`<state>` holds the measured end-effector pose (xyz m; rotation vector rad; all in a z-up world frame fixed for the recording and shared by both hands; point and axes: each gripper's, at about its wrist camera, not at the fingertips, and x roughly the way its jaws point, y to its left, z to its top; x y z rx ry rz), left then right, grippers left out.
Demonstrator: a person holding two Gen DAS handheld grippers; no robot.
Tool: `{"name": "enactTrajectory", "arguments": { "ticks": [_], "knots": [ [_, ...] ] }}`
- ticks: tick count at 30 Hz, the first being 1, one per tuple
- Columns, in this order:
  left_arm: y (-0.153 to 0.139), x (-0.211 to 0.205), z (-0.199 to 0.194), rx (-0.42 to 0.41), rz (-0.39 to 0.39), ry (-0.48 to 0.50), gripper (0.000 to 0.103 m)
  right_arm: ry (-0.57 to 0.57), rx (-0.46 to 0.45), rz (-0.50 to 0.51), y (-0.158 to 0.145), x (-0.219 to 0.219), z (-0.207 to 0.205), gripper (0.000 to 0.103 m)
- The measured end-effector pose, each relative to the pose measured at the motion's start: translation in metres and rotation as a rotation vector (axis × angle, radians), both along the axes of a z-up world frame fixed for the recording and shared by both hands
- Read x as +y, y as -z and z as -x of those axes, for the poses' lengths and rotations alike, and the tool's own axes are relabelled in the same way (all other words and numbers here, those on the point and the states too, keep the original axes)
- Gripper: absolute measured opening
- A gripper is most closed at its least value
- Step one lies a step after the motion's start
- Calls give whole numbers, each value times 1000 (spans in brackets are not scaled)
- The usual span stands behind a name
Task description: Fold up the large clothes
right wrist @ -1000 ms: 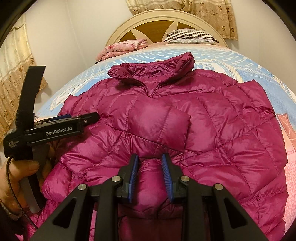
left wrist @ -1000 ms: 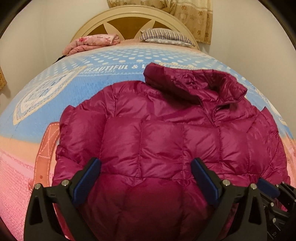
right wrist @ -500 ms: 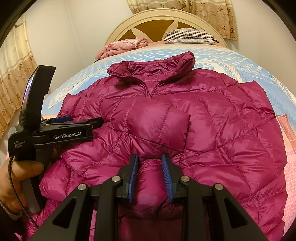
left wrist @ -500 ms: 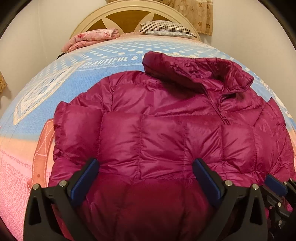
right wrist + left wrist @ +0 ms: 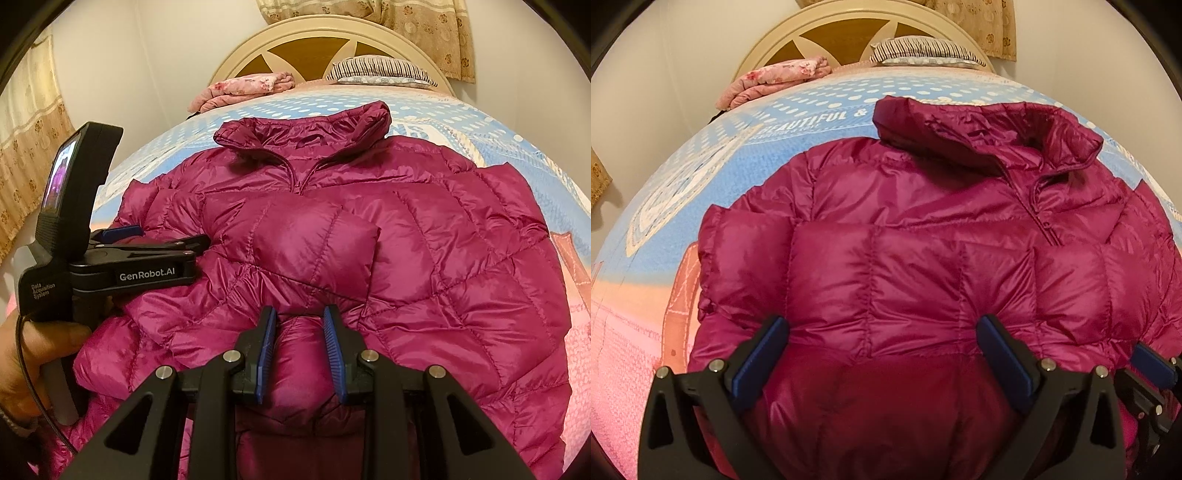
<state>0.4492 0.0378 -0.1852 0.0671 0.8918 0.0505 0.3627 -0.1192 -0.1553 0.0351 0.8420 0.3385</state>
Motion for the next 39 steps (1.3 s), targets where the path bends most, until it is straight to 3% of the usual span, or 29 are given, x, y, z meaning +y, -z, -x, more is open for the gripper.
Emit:
{"name": "enactTrajectory", "arguments": {
  "ticks": [9, 13, 15, 18, 20, 26, 31, 34, 37, 39],
  "knots": [
    [-1, 2, 0, -2, 17, -2, 103, -15, 21, -35, -2, -7, -4, 33],
    [-1, 3, 0, -5, 20, -3, 103, -28, 80, -112, -23, -24, -16, 78],
    [-1, 2, 0, -6, 19, -3, 103, -18, 44, -138, -48, -34, -26, 79],
    [-1, 4, 1, -9, 23, -3, 103, 38, -35, -62, -82, -40, -56, 79],
    [-1, 4, 1, -10, 25, -2, 103, 59, -35, -24, -93, -41, -88, 79],
    [-1, 3, 1, -11, 29, -2, 103, 111, 25, 51, -92, -26, -181, 79],
    [-1, 4, 1, -12, 28, -2, 103, 119, 65, 119, -75, -11, -225, 79],
    [-1, 4, 1, -12, 29, -2, 103, 98, 83, 163, -65, -5, -243, 74],
    [-1, 4, 1, -13, 30, -2, 103, 95, 108, 236, -54, -2, -255, 35],
    [-1, 4, 1, -13, 29, -2, 103, 94, 109, 258, -50, -6, -252, 24]
  ]
}}
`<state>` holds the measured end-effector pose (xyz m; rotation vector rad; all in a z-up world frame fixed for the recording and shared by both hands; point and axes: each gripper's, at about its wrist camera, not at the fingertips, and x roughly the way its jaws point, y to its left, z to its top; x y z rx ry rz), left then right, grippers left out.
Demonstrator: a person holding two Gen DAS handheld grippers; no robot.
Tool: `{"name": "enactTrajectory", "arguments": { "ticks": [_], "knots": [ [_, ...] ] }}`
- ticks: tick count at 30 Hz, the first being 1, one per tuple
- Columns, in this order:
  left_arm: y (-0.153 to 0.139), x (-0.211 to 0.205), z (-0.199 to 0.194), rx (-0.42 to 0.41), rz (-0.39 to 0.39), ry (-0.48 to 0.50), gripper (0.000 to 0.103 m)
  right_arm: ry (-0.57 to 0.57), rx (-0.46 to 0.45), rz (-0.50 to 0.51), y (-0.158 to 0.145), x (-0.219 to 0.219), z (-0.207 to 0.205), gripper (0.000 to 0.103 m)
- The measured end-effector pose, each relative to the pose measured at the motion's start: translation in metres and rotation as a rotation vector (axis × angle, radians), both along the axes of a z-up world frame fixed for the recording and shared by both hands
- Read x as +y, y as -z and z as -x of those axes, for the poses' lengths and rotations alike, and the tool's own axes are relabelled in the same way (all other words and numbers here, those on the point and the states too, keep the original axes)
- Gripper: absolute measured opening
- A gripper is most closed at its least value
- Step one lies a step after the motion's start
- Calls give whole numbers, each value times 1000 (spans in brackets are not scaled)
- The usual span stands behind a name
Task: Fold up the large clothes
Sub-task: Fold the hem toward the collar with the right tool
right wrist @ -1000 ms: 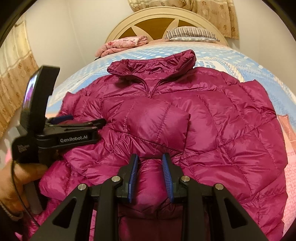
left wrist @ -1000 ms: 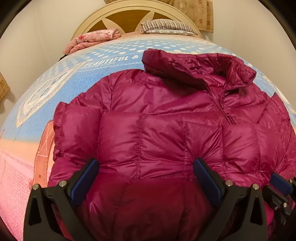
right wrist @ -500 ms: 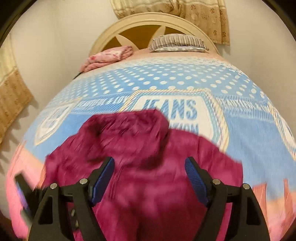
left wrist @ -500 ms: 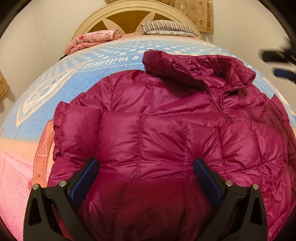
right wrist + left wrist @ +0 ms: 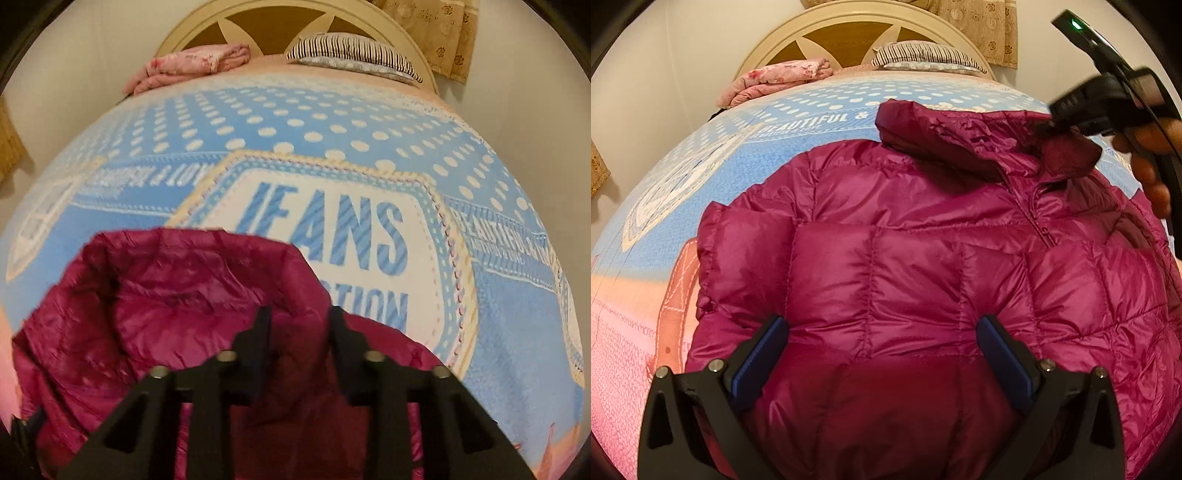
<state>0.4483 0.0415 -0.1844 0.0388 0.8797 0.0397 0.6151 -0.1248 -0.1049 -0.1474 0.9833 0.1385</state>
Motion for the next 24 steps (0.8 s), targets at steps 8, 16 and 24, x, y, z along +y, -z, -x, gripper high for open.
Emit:
{"name": "enactTrajectory", "arguments": {
  "ticks": [8, 16, 24],
  "knots": [
    [0, 0, 0, -1, -4, 0, 103, -34, -126, 11, -9, -27, 59, 10],
    [-12, 9, 7, -31, 63, 23, 103, 20, -144, -59, 25, -57, 75, 10],
    [-93, 6, -14, -186, 61, 94, 103, 45, -146, -144, 34, -67, 69, 10]
  ]
}}
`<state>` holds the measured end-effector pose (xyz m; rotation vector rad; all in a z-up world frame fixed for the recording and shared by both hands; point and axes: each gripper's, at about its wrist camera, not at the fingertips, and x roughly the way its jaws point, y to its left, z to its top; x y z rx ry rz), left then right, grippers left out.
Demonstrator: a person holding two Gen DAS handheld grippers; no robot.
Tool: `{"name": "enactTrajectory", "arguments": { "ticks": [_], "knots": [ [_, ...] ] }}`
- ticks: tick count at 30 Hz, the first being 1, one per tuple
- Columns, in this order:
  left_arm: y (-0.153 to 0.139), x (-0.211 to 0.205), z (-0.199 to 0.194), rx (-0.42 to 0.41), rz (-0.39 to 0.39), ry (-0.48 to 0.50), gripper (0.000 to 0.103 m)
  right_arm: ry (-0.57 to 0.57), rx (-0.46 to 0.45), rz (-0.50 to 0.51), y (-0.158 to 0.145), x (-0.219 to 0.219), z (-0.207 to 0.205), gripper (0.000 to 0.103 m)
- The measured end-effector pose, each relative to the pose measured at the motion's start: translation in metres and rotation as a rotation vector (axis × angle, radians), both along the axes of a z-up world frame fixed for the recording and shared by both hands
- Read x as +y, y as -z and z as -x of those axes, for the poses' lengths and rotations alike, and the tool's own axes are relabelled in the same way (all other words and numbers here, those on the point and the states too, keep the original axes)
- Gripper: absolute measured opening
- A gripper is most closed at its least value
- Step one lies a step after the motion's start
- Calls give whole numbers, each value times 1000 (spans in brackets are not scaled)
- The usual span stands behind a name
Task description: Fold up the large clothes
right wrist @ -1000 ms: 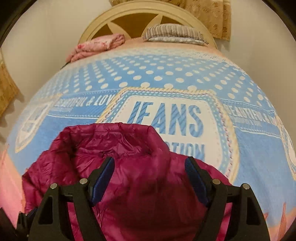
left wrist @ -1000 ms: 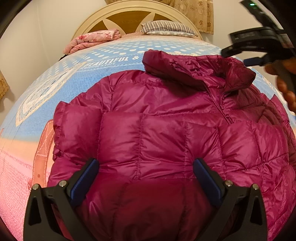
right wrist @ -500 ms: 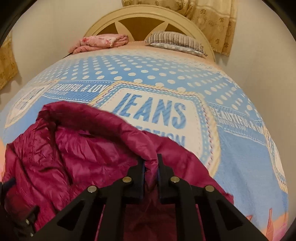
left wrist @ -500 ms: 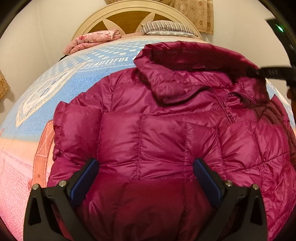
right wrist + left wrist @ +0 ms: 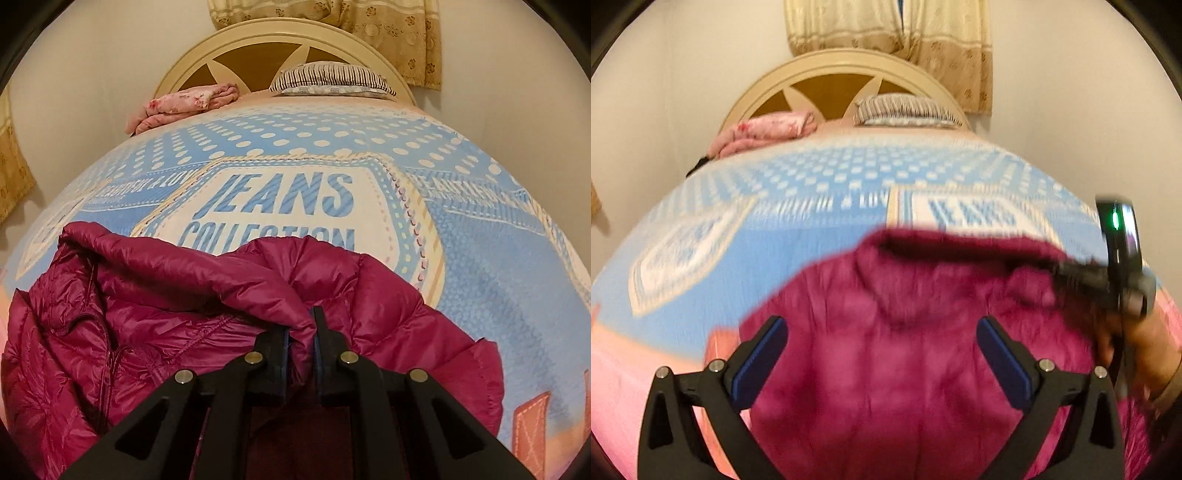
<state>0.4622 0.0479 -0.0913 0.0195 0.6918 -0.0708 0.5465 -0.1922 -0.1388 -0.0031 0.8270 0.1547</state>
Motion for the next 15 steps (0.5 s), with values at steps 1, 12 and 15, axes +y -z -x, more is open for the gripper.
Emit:
{"name": "enactTrajectory", "arguments": {
  "ticks": [1, 12, 15],
  "knots": [
    [-1, 1, -18, 19, 10, 5, 103, 1, 4, -8, 2, -1, 0, 10],
    [63, -7, -90, 277, 230, -5, 18, 1, 33, -77, 13, -9, -4, 10],
    [65, -2, -73, 284, 279, -38, 15, 0, 41, -103, 14, -12, -5, 10]
  ]
}}
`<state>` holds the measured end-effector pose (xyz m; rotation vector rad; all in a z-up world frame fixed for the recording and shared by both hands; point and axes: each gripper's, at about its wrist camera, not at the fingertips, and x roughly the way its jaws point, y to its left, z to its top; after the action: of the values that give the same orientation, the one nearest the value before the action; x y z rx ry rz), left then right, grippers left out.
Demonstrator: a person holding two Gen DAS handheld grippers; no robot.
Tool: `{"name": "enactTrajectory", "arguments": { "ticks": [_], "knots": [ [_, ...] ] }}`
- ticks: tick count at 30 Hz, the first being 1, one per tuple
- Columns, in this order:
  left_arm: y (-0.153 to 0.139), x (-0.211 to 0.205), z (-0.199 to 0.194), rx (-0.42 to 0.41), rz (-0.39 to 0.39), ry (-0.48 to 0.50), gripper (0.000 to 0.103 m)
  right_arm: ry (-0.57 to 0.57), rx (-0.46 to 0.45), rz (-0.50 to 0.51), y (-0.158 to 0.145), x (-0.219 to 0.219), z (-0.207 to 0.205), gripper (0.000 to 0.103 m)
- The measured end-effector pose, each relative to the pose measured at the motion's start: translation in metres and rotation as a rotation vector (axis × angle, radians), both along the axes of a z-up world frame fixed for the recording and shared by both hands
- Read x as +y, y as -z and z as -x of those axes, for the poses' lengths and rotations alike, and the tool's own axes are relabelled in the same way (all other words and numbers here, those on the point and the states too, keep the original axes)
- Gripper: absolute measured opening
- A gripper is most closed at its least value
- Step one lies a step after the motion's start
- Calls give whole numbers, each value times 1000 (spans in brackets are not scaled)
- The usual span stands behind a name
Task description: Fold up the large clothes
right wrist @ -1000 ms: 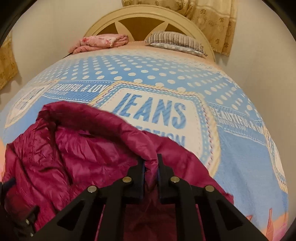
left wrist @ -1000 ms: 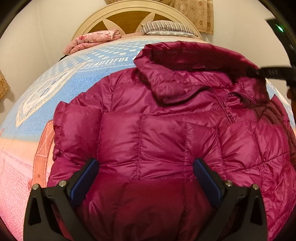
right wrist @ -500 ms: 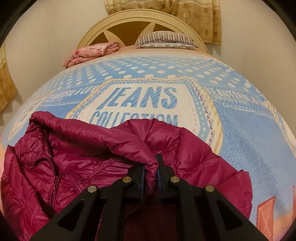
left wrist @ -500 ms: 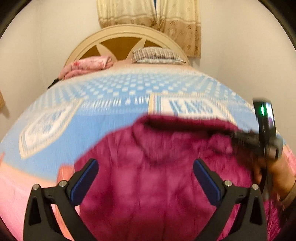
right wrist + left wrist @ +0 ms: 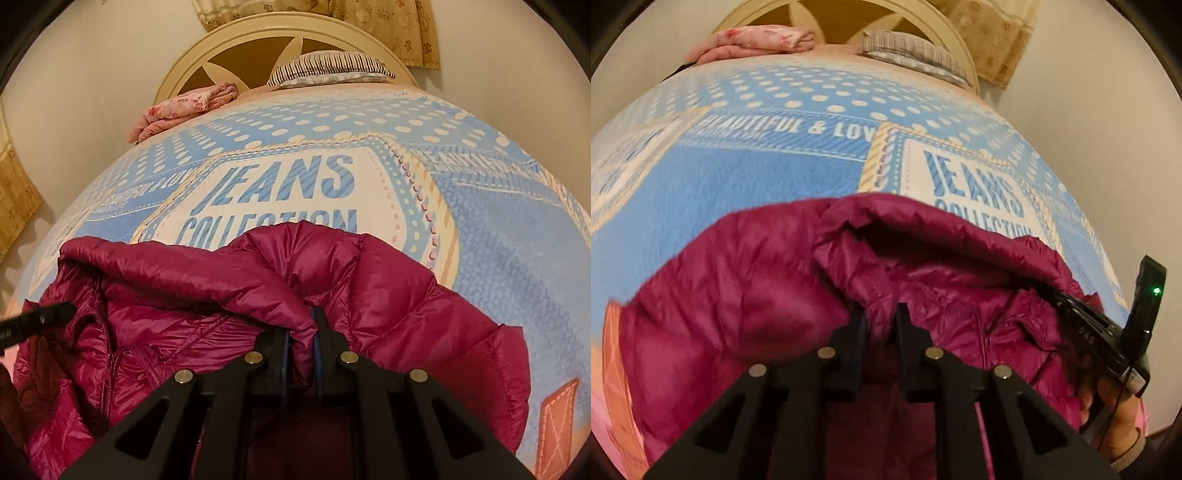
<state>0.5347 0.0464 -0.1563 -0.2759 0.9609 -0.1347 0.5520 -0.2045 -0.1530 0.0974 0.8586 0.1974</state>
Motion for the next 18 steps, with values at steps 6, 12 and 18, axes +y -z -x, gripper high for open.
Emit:
{"name": "enactTrajectory", "arguments": {
  "ticks": [6, 12, 18],
  "knots": [
    [26, 12, 5, 43, 72, -23, 14, 1, -2, -14, -6, -2, 5, 12],
    [30, 11, 12, -9, 72, -6, 15, 127, -160, 7, -58, -12, 30, 65],
    [31, 11, 19, -53, 65, -6, 15, 9, -211, 48, -97, 48, 8, 62]
  ]
}}
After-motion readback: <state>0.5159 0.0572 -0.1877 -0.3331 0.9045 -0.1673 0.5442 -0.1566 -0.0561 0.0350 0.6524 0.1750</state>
